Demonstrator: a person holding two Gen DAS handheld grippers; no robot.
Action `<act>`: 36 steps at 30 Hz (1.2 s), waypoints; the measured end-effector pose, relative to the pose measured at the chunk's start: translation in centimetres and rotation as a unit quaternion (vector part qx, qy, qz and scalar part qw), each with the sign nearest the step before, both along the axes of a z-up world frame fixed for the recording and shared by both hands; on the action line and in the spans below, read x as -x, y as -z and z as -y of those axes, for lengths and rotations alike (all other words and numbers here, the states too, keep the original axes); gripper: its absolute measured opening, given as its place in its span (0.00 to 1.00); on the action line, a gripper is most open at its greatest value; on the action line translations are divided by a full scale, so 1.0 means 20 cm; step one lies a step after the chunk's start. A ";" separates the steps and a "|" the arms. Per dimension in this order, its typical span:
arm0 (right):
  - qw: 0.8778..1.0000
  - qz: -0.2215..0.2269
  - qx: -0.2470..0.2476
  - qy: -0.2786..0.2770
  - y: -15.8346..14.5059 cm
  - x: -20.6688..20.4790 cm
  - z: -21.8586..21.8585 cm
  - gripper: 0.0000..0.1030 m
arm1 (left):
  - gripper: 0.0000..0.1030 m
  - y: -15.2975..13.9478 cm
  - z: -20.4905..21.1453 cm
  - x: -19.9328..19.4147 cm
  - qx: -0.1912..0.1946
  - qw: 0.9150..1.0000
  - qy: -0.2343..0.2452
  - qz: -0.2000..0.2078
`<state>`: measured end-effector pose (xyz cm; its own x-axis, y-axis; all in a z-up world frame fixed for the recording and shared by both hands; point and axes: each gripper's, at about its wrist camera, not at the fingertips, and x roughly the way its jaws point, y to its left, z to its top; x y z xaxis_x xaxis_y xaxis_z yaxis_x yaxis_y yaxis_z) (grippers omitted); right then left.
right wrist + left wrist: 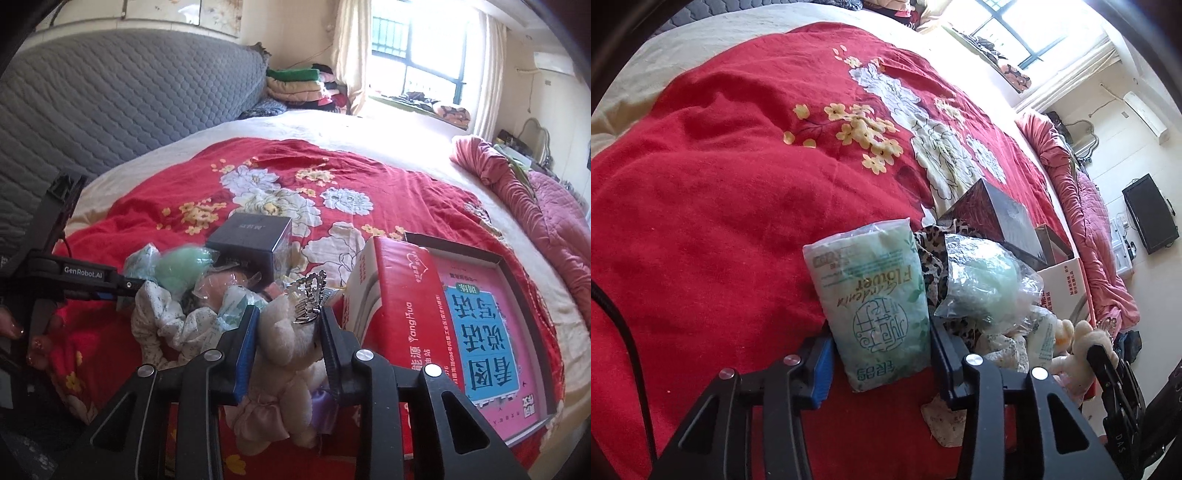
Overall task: Organize soft objects
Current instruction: 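Lift the tissue pack and bear with both tools and carry them over the pink tray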
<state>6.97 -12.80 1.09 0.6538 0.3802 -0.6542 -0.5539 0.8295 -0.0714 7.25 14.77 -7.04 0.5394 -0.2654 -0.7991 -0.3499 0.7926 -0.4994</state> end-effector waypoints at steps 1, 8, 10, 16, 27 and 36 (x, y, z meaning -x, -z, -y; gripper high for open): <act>1.000 0.002 -0.004 0.000 -0.01 0.01 0.01 0.32 | 0.44 -0.01 -0.01 0.02 -0.002 1.000 -0.005 0.002; 0.999 0.001 -0.040 0.003 -0.08 0.03 0.06 0.32 | 0.44 -0.10 -0.03 0.12 -0.044 0.999 -0.030 0.005; 0.999 0.003 -0.046 0.004 -0.10 0.04 0.08 0.32 | 0.44 -0.14 -0.02 0.14 -0.060 0.998 -0.035 0.013; 0.998 0.012 -0.065 0.007 -0.15 0.07 0.12 0.32 | 0.44 -0.28 0.09 0.18 -0.087 0.995 -0.014 0.038; 0.993 0.041 -0.111 0.025 -0.29 0.10 0.28 0.32 | 0.44 -0.53 0.42 0.15 -0.104 0.990 0.054 0.080; 0.986 0.041 -0.148 0.072 -0.35 0.05 0.50 0.32 | 0.44 -0.65 0.71 0.07 -0.118 0.983 0.106 0.092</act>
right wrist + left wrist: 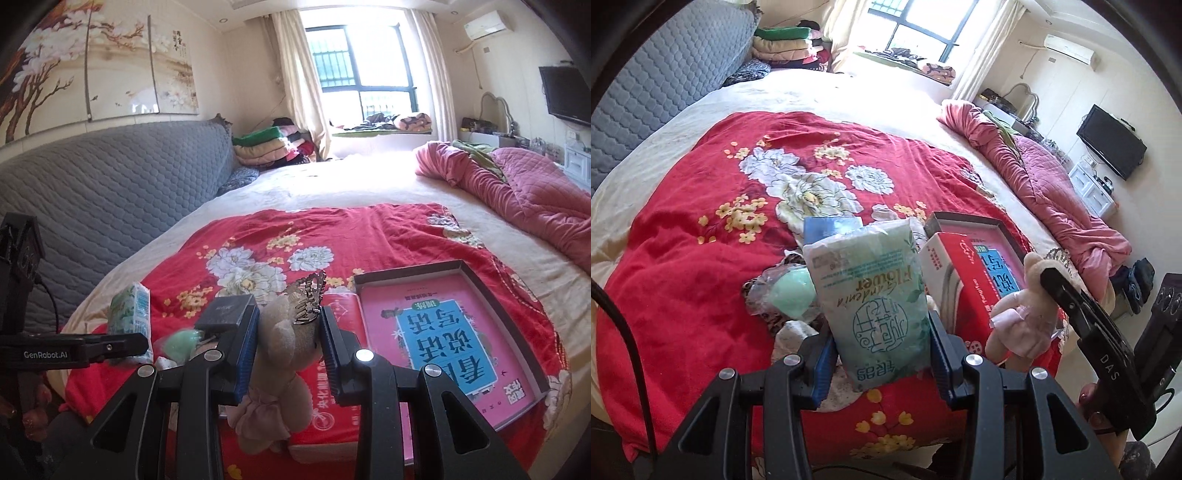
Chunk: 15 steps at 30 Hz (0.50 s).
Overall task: Organize soft objects
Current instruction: 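Lift the tissue pack and bear with both tools and carry them over the pink tray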
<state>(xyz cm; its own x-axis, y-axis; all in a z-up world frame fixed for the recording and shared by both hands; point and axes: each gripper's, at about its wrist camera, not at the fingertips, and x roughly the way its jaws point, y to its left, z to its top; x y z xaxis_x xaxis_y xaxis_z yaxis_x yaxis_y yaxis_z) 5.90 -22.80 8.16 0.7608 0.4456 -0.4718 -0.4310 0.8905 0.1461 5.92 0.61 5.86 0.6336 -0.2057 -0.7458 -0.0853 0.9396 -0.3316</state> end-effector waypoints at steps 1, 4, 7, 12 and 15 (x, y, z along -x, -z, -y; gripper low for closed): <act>1.000 0.002 -0.002 0.008 -0.01 0.00 0.03 0.32 | 0.44 -0.01 0.04 -0.01 -0.002 1.000 0.006 -0.001; 0.999 0.013 -0.002 0.031 -0.03 -0.01 0.10 0.32 | 0.44 -0.03 0.14 -0.05 -0.003 1.000 0.025 -0.001; 0.998 0.026 -0.004 0.051 -0.05 -0.01 0.18 0.32 | 0.44 -0.06 0.25 -0.09 -0.015 0.999 0.045 0.005; 0.996 0.031 -0.019 0.082 -0.07 -0.03 0.30 0.32 | 0.44 -0.13 0.43 -0.14 -0.026 0.997 0.077 0.016; 0.994 0.032 -0.029 0.100 -0.08 -0.04 0.38 0.32 | 0.44 -0.14 0.53 -0.18 -0.029 0.995 0.096 0.020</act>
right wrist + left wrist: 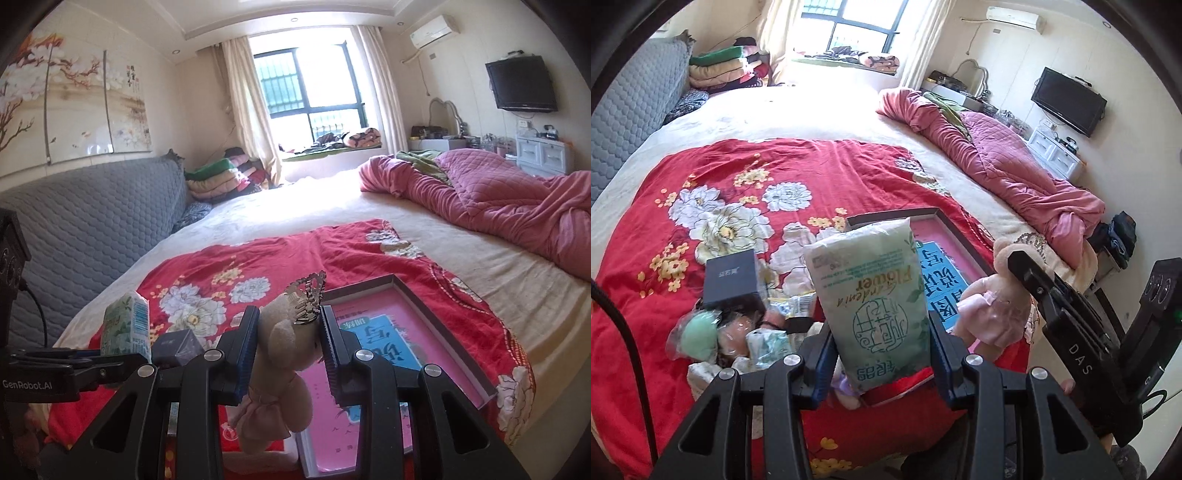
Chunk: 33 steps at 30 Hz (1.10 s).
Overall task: Organize soft objects
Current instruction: 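Lift the tissue pack and bear with both tools and carry them over the pink tray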
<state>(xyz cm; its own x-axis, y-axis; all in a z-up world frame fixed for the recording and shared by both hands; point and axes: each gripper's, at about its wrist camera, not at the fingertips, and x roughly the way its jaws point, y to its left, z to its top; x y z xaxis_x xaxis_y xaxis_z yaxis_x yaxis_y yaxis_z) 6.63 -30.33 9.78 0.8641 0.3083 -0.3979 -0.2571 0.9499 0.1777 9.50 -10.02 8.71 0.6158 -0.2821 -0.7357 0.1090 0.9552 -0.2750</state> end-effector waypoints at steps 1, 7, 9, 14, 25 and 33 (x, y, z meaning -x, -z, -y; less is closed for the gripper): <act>1.000 0.000 -0.001 0.007 0.00 0.00 0.03 0.32 | 0.44 0.00 0.04 -0.02 -0.002 1.000 0.007 -0.001; 0.998 -0.007 -0.021 0.051 0.02 -0.04 0.20 0.32 | 0.44 0.04 0.23 -0.09 -0.011 0.999 0.040 -0.011; 0.998 -0.009 -0.027 0.063 0.04 -0.05 0.27 0.32 | 0.44 0.06 0.28 -0.11 -0.012 0.999 0.051 -0.015; 0.994 -0.018 -0.052 0.100 0.08 -0.07 0.42 0.32 | 0.44 0.11 0.41 -0.17 -0.025 0.996 0.075 -0.031; 0.983 -0.054 -0.104 0.139 0.22 -0.15 0.64 0.32 | 0.44 0.30 0.67 -0.32 -0.062 0.985 0.133 -0.091; 0.978 -0.117 -0.125 0.121 0.40 -0.26 0.69 0.32 | 0.44 0.46 0.78 -0.39 -0.099 0.973 0.150 -0.142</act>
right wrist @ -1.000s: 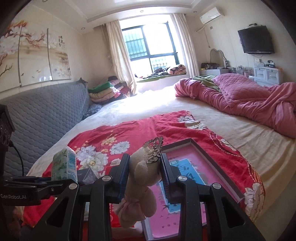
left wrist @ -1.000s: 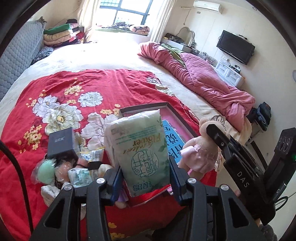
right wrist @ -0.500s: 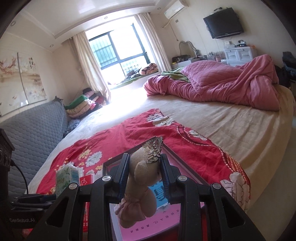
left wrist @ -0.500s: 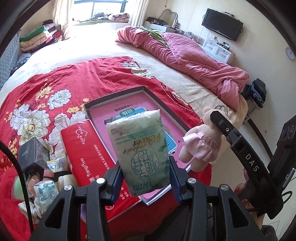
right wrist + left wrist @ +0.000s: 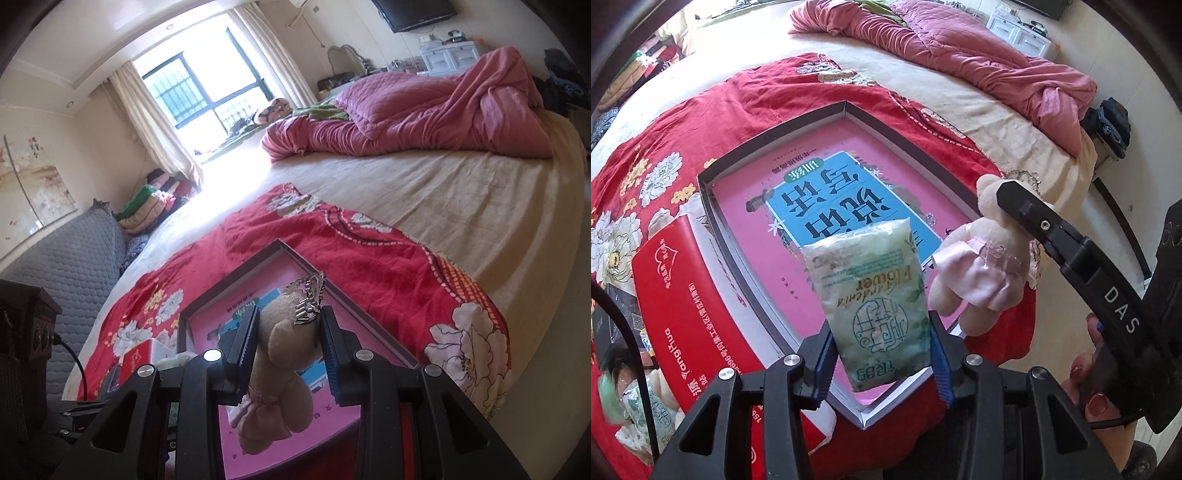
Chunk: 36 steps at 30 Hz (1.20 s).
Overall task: Organize soft objects
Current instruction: 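Lift the tissue pack and bear with both tools and carry them over the pink tray, then lower the tissue pack and bear into the tray and open both tools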
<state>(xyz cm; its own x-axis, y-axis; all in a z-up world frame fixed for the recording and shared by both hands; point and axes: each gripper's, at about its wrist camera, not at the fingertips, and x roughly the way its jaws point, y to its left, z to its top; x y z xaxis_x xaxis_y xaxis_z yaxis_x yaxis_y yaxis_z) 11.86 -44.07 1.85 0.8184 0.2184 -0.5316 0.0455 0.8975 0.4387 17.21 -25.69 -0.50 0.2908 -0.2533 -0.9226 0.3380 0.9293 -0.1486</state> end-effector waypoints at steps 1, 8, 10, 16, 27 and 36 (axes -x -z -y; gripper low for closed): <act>1.000 -0.008 -0.001 0.001 0.02 -0.01 0.00 0.32 | 0.44 0.01 0.00 -0.01 -0.002 1.000 0.001 -0.005; 0.999 -0.041 -0.002 0.004 0.14 -0.07 0.02 0.33 | 0.44 0.06 0.05 -0.04 -0.013 1.000 0.009 -0.017; 0.999 -0.049 0.003 0.002 0.16 -0.08 0.02 0.33 | 0.44 0.07 0.06 -0.05 -0.020 0.999 0.010 -0.022; 0.998 -0.063 0.013 0.004 0.19 -0.10 0.02 0.34 | 0.44 0.11 0.10 -0.04 -0.031 0.999 0.016 -0.030; 0.997 -0.064 0.033 0.014 0.19 -0.09 0.02 0.37 | 0.45 0.15 0.13 -0.03 -0.045 0.998 0.026 -0.039; 0.998 -0.053 0.036 0.018 0.15 -0.08 0.03 0.42 | 0.46 0.16 0.14 -0.03 -0.040 0.998 0.030 -0.046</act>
<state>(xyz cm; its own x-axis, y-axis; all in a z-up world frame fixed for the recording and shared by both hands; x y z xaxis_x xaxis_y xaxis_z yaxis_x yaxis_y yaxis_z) 13.37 -44.73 -1.25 0.7634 0.1471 -0.6290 0.1217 0.9236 0.3636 17.86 -28.40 -3.62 0.1904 -0.1932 -0.9625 0.3820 0.9178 -0.1086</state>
